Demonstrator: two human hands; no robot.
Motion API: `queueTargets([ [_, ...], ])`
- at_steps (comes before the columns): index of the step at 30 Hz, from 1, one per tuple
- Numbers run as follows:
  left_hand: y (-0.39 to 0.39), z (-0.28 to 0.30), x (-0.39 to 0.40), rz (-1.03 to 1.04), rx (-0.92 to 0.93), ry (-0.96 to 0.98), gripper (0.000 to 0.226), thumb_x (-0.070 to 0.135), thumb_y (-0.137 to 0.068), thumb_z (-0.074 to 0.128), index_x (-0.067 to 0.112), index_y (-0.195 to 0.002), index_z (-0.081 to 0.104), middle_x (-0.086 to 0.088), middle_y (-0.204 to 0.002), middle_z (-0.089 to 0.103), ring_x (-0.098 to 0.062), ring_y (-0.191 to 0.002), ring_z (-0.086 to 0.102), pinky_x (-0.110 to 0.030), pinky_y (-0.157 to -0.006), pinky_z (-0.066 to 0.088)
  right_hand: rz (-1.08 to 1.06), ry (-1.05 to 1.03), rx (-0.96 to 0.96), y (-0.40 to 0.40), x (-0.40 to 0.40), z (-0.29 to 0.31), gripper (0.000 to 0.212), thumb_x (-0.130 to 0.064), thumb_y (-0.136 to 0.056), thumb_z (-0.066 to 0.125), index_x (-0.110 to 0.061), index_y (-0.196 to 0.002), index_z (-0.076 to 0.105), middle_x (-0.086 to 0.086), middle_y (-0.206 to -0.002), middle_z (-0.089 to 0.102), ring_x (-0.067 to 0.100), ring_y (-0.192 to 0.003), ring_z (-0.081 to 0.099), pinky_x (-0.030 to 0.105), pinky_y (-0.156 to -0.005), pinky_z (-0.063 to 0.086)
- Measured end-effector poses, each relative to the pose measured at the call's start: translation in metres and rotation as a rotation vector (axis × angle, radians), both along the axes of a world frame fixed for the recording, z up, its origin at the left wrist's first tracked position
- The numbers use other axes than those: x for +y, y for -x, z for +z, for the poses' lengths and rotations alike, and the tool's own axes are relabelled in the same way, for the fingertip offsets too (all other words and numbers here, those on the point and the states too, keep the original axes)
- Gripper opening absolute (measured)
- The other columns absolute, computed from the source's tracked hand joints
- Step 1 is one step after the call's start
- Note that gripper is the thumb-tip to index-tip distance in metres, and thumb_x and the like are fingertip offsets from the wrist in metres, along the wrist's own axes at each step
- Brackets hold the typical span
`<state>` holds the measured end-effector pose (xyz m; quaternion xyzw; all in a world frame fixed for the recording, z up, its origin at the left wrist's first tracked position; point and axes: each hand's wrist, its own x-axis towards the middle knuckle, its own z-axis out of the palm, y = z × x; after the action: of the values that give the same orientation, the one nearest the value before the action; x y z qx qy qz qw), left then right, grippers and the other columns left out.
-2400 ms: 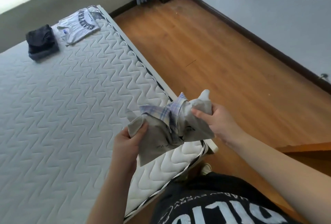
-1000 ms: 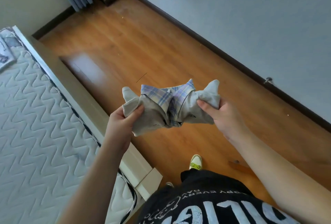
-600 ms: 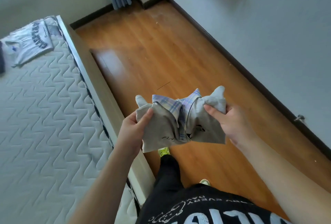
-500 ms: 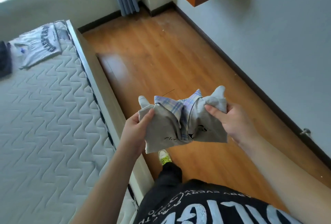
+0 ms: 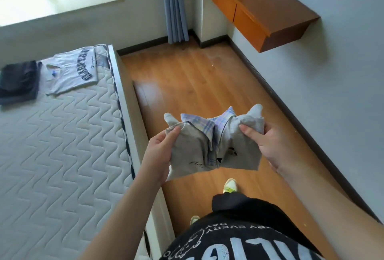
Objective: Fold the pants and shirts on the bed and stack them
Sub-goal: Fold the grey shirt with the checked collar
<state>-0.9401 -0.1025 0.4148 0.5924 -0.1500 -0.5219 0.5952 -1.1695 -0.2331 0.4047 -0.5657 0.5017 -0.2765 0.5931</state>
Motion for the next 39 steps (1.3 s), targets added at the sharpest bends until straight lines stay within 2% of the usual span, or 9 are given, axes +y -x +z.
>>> queueTargets([
  [4, -0.019, -0.003, -0.059, 0.028, -0.108, -0.04, 0.025, 0.04, -0.091, 0.067, 0.018, -0.093, 0.078, -0.007, -0.096, 0.077, -0.016, -0.088, 0.073, -0.022, -0.066, 0.055, 0.027, 0.022, 0.002, -0.03, -0.064, -0.01, 0.03, -0.06, -0.069, 0.073, -0.039, -0.089, 0.074, -0.008, -0.086, 0.076, 0.008, -0.081, 0.072, 0.029, -0.072, 0.054],
  [8, -0.042, 0.0, -0.117, 0.029, -0.132, -0.06, 0.046, 0.051, -0.079, 0.074, 0.008, -0.094, 0.074, -0.013, -0.096, 0.075, -0.019, -0.088, 0.072, -0.023, -0.068, 0.055, 0.071, 0.02, 0.003, -0.056, -0.138, -0.018, 0.016, -0.05, -0.079, 0.073, -0.036, -0.088, 0.074, -0.009, -0.083, 0.076, 0.006, -0.078, 0.072, 0.018, -0.062, 0.05],
  [14, -0.088, 0.016, -0.187, 0.136, -0.14, -0.1, 0.038, 0.049, -0.082, 0.07, 0.015, -0.096, 0.078, -0.012, -0.103, 0.075, -0.022, -0.096, 0.072, -0.024, -0.071, 0.056, 0.176, -0.01, 0.018, -0.104, -0.236, -0.009, 0.011, -0.042, -0.086, 0.072, -0.031, -0.087, 0.075, -0.004, -0.085, 0.076, 0.011, -0.081, 0.072, 0.036, -0.077, 0.055],
  [17, -0.106, 0.015, -0.209, 0.224, -0.103, -0.084, 0.031, 0.044, -0.085, 0.072, 0.018, -0.1, 0.078, -0.01, -0.105, 0.075, -0.021, -0.099, 0.072, -0.024, -0.07, 0.056, 0.251, -0.022, 0.023, -0.138, -0.269, -0.003, 0.023, -0.042, -0.086, 0.072, -0.02, -0.089, 0.074, 0.001, -0.088, 0.076, 0.02, -0.088, 0.072, 0.045, -0.083, 0.056],
  [20, -0.129, 0.016, -0.231, 0.295, -0.057, -0.062, 0.034, 0.044, -0.082, 0.069, 0.018, -0.102, 0.078, -0.01, -0.107, 0.075, -0.02, -0.098, 0.072, -0.023, -0.069, 0.056, 0.288, -0.031, 0.011, -0.175, -0.294, 0.0, 0.026, -0.042, -0.085, 0.073, -0.018, -0.091, 0.073, 0.003, -0.089, 0.076, 0.022, -0.089, 0.072, 0.051, -0.087, 0.055],
  [25, -0.186, 0.009, -0.266, 0.312, -0.021, -0.062, 0.034, 0.047, -0.081, 0.067, 0.023, -0.103, 0.078, -0.008, -0.106, 0.076, -0.018, -0.095, 0.073, -0.022, -0.065, 0.056, 0.327, -0.036, 0.035, -0.246, -0.326, -0.002, 0.029, -0.044, -0.079, 0.076, -0.018, -0.09, 0.072, 0.0, -0.085, 0.076, 0.018, -0.084, 0.073, 0.045, -0.083, 0.058],
  [33, -0.309, -0.007, -0.304, 0.375, -0.018, -0.077, 0.036, 0.05, -0.078, 0.069, 0.024, -0.101, 0.078, -0.008, -0.105, 0.076, -0.02, -0.098, 0.072, -0.026, -0.073, 0.055, 0.301, -0.068, 0.052, -0.377, -0.373, -0.012, 0.023, -0.034, -0.083, 0.077, -0.012, -0.088, 0.071, 0.003, -0.084, 0.076, 0.022, -0.083, 0.072, 0.038, -0.076, 0.056],
  [36, -0.348, -0.007, -0.317, 0.366, -0.003, -0.037, 0.036, 0.047, -0.08, 0.068, 0.018, -0.099, 0.078, -0.014, -0.105, 0.075, -0.023, -0.096, 0.073, -0.026, -0.07, 0.057, 0.321, -0.066, 0.026, -0.419, -0.388, -0.012, 0.023, -0.037, -0.082, 0.077, -0.015, -0.086, 0.072, -0.003, -0.08, 0.075, 0.013, -0.076, 0.07, 0.026, -0.065, 0.053],
  [39, -0.383, -0.006, -0.335, 0.381, 0.0, -0.037, 0.036, 0.047, -0.079, 0.069, 0.019, -0.1, 0.077, -0.013, -0.106, 0.075, -0.022, -0.098, 0.073, -0.025, -0.071, 0.058, 0.345, -0.1, -0.002, -0.456, -0.407, -0.011, 0.022, -0.039, -0.085, 0.073, -0.018, -0.09, 0.074, -0.002, -0.088, 0.076, 0.013, -0.083, 0.072, 0.029, -0.072, 0.055],
])
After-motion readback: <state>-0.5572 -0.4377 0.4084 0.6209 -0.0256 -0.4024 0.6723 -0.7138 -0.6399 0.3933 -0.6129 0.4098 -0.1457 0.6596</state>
